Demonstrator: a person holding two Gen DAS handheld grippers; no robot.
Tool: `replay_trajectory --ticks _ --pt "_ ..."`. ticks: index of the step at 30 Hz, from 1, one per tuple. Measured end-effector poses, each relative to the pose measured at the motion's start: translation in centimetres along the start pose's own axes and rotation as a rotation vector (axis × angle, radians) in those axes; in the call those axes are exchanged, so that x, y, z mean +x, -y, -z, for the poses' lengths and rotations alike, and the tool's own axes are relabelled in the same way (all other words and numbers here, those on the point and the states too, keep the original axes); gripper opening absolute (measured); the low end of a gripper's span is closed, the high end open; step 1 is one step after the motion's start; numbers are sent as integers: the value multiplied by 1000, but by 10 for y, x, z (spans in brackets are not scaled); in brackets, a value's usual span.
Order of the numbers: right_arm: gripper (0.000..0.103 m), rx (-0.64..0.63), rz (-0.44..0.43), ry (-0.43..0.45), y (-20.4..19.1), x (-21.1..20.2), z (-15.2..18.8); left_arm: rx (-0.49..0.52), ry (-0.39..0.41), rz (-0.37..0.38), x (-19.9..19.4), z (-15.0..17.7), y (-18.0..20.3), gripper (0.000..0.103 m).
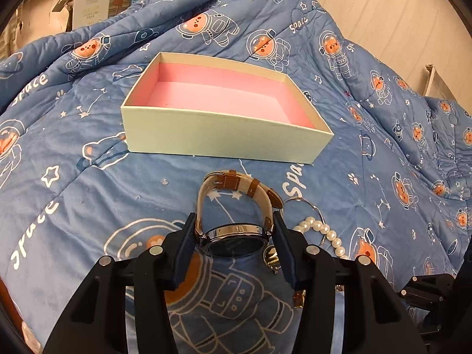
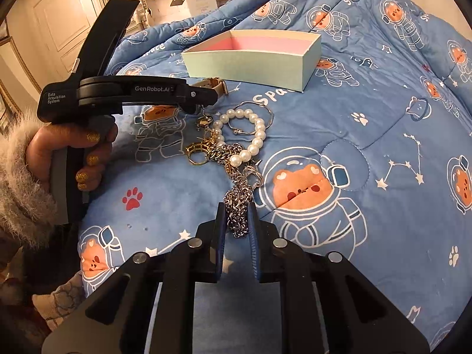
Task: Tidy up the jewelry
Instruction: 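Carry the watch with the left tool into the pink box while the right tool lifts the chain there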
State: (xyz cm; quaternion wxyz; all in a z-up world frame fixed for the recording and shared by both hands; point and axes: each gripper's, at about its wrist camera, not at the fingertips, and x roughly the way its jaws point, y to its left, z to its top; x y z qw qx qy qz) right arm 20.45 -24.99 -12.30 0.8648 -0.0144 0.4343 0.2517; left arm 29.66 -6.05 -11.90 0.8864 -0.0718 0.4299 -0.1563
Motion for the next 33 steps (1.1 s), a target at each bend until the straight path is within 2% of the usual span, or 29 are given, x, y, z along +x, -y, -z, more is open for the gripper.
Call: replay_trajectory --ticks 4,12,21,33 --pt "12 22 -55 17 -1 -14 -5 -23 12 7 -14 5 -5 48" --pt "11 -19 -116 130 -17 -57 -36 -14 29 -3 -39 15 -8 48" --pt "11 -88 -118 230 -30 -99 -78 -8 69 36 -74 10 -4 48" --pt "11 -151 -136 325 -35 -129 -127 28 108 75 -107 -11 3 48"
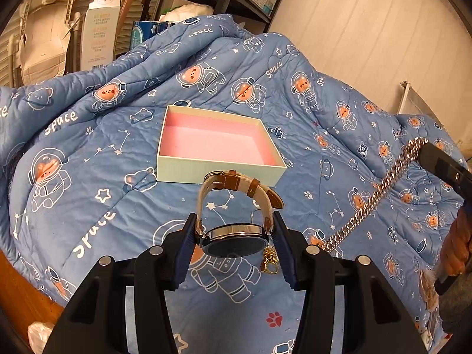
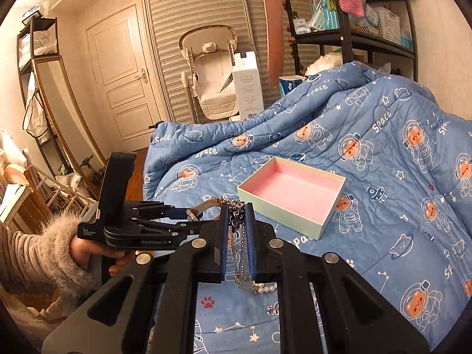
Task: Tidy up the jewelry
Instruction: 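Carry the watch with the left tool into the pink box while the right tool lifts the chain there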
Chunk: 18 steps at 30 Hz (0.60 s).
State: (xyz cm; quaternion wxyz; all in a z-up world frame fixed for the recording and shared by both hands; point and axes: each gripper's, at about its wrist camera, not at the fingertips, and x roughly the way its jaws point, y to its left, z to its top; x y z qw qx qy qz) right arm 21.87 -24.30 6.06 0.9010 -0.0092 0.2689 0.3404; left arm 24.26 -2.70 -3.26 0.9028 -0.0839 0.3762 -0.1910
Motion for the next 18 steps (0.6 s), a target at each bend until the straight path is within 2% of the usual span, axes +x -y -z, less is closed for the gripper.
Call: replay_trajectory --ticks 11,18 --pt "11 -26 40 50 23 28 -56 69 6 -3 13 -42 4 49" --pt "11 -19 93 16 53 71 -82 82 -17 -14 43 -84 -7 48"
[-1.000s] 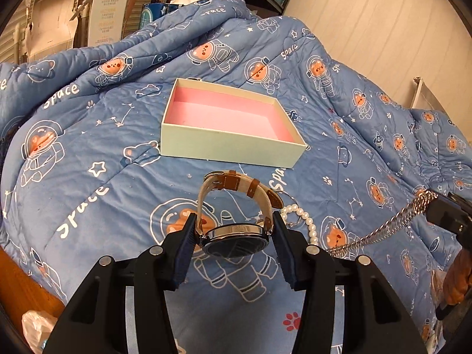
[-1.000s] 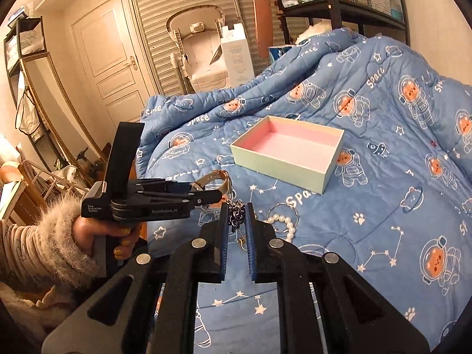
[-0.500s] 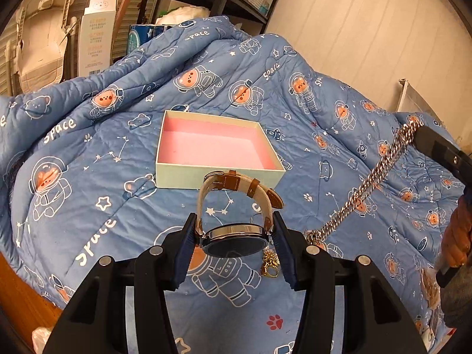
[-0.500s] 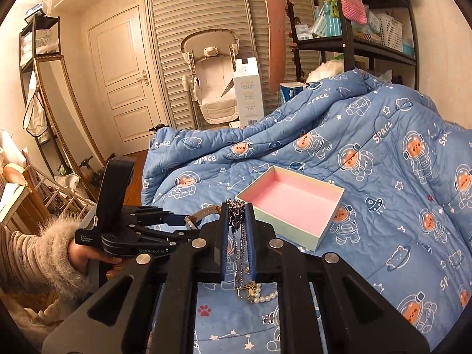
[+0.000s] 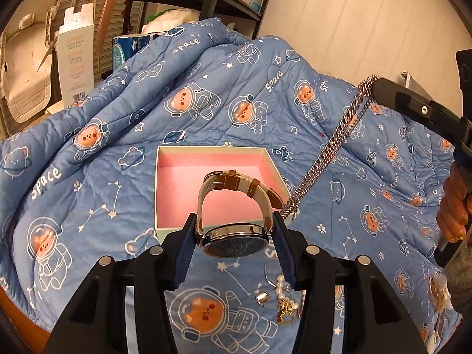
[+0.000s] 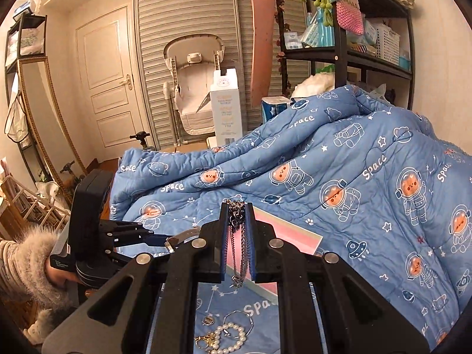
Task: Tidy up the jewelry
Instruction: 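Carry the watch with the left tool into the pink box while the right tool lifts the chain there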
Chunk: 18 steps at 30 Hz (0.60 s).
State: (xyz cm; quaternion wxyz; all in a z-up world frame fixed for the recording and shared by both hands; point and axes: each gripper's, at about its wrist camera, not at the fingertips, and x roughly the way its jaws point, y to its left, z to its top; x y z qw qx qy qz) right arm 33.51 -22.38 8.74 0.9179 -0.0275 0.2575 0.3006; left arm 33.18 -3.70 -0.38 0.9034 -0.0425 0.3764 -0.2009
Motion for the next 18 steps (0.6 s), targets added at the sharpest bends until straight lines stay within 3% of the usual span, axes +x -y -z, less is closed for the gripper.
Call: replay_trajectory --ticks 7,18 --pt "11 20 49 -50 24 51 1 -11 -52 -45 49 -30 -18 49" --pt "8 113 109 -103 64 113 10 -66 -141 -81 111 -43 -35 48"
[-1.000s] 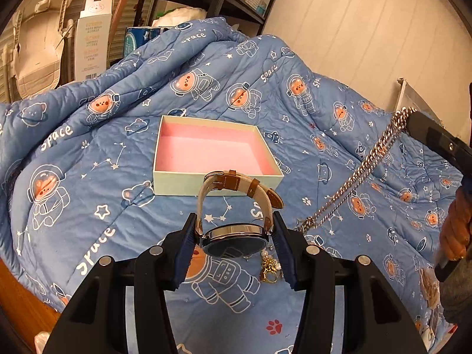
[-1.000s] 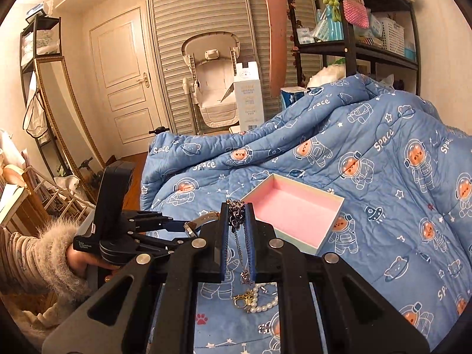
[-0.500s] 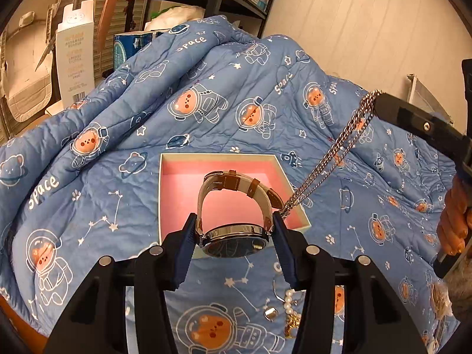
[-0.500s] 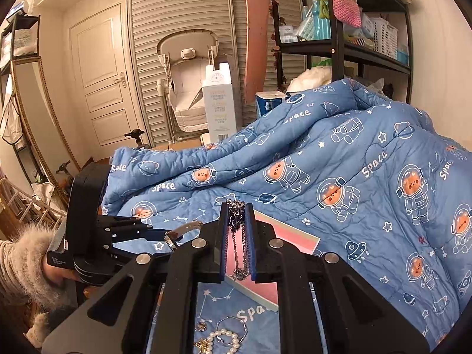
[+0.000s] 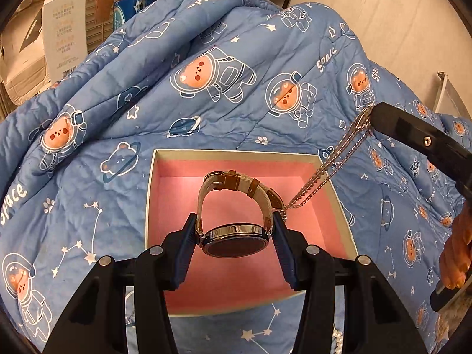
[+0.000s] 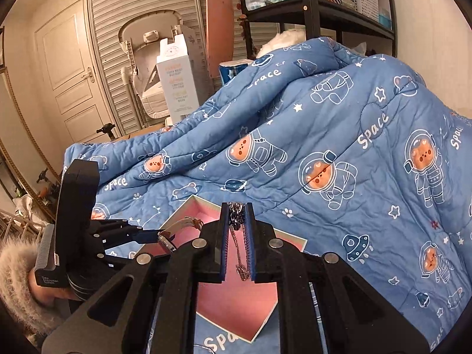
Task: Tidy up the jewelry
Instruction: 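Carry the watch with the left tool into the pink box while the right tool lifts the chain there, then open the left tool to drop the watch while the right tool releases the chain in the box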
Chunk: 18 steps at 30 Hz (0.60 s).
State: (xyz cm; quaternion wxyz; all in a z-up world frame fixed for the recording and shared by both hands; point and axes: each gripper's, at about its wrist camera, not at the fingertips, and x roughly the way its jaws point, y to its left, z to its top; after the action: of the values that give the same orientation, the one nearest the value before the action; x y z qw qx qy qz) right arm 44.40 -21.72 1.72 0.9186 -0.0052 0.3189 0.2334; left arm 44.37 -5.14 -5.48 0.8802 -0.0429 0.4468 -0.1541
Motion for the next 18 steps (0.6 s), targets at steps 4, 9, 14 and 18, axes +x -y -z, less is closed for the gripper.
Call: replay_trajectory --ticks 4,9,14,18 --pt "8 -2 9 -24 3 13 0 2 -31 -23 15 -7 0 48" --pt "8 7 25 -73 8 31 9 -18 -55 -35 28 -8 -4 48" --pt "8 28 21 -135 14 54 24 -10 -86 -53 41 -7 -2 48" --pt "8 17 8 -194 15 75 32 10 -91 -75 46 -9 0 48"
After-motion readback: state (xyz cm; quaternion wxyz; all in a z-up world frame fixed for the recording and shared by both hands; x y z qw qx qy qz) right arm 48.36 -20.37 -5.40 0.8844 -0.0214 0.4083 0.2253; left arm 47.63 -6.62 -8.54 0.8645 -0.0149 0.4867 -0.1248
